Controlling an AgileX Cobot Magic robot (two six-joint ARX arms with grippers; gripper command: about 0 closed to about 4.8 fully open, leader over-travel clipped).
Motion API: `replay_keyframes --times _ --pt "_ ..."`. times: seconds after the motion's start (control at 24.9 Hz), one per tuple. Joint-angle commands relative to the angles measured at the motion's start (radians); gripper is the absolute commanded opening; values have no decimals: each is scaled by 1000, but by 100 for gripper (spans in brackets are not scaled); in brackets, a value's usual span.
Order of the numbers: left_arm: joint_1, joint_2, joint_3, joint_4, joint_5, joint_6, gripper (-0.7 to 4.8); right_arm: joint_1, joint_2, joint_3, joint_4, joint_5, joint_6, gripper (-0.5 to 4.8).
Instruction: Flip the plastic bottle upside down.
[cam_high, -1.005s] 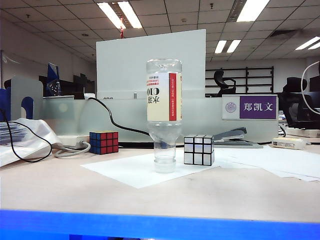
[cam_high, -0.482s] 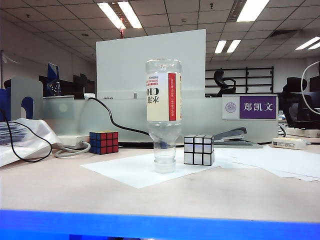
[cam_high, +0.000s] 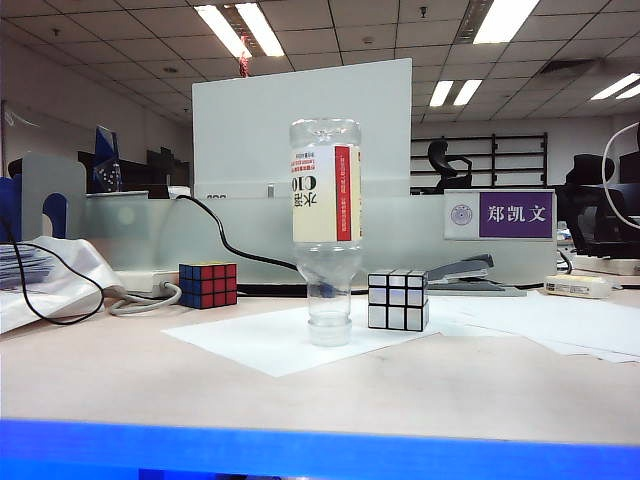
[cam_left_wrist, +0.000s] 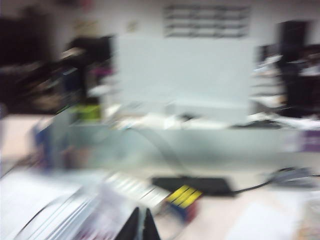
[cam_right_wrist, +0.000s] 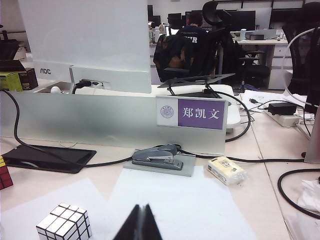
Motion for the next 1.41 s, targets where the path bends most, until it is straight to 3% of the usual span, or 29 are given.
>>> replay_keyframes --times 0.04,0.16,0.64,0.88,1.41 --pt "0 3 -4 -159 -89 -7 3 1 -1 5 10 -1 2 -8" --pt "6 -13 -37 -196 -70 -7 3 1 -1 5 10 -1 2 -8" --pt "118 -186 -301 -5 18 -96 4 1 -1 5 8 -2 2 -8" --pt "122 -186 -358 2 19 -96 4 0 -1 5 3 -2 2 -8" --pt "122 -186 -525 182 24 -126 4 0 0 5 -35 -1 1 -8"
